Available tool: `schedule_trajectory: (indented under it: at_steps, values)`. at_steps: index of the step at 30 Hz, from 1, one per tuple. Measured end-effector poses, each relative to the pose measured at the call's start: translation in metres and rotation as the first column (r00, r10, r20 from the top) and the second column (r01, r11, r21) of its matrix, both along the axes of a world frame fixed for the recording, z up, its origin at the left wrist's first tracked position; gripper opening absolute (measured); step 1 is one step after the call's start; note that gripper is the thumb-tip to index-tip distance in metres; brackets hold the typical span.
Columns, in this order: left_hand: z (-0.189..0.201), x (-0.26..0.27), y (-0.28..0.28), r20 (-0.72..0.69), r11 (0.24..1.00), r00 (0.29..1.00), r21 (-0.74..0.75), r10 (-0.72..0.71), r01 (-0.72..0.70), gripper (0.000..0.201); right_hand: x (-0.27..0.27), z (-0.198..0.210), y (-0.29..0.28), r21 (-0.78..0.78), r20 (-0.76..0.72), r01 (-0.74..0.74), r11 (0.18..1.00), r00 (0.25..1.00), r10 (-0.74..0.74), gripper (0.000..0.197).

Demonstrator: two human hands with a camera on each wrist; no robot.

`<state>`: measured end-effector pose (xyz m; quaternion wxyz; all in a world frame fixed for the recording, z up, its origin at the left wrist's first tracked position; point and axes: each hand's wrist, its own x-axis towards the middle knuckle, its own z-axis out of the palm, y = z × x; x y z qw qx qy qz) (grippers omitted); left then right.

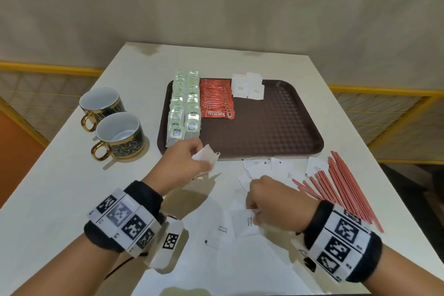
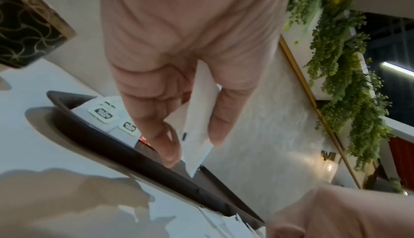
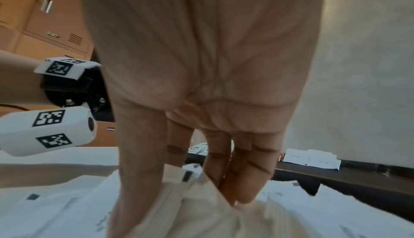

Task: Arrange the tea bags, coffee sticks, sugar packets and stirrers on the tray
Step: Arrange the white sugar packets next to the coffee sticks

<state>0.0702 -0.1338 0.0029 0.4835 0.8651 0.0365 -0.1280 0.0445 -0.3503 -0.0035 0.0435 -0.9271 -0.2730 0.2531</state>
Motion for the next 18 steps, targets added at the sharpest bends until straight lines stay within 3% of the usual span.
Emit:
schedule_trajectory:
  at_steps: [3,6,8,10,14,16,18]
  values:
    - [0.001,0.001,-0.002,-0.057,0.992,0.998,-0.122,0.021,-0.027,0.023,0.007,0.005,-0.003,0.116,-0.034,0.037,0.993,0.999,-0.033,0.007]
    - [0.003,-0.002,-0.004,-0.166,0.928,0.986,-0.36,0.034,-0.093,0.021,0.017,0.02,-0.016,0.269,-0.064,0.132,0.954,0.991,-0.119,0.014]
    - [0.005,-0.004,-0.005,-0.156,0.913,0.987,-0.398,0.022,-0.084,0.022,0.025,0.03,-0.026,0.413,-0.069,0.216,0.885,0.976,-0.207,0.02]
    - [0.008,-0.006,-0.007,-0.143,0.892,0.989,-0.444,0.02,-0.082,0.024,0.03,0.04,-0.032,0.579,-0.154,0.334,0.743,0.94,-0.303,0.027]
    - [0.015,-0.007,-0.019,-0.21,0.83,0.978,-0.545,0.004,-0.121,0.023,0.029,0.053,-0.024,0.797,-0.393,0.508,0.327,0.847,-0.359,0.037]
    - [0.018,-0.006,-0.029,-0.249,0.783,0.967,-0.611,-0.048,-0.118,0.035,0.027,0.052,-0.009,0.797,-0.468,0.555,0.237,0.817,-0.337,0.05]
    - [0.022,-0.006,-0.037,-0.289,0.703,0.952,-0.698,-0.103,-0.136,0.049,0.026,0.047,0.007,0.788,-0.501,0.578,0.212,0.803,-0.324,0.057]
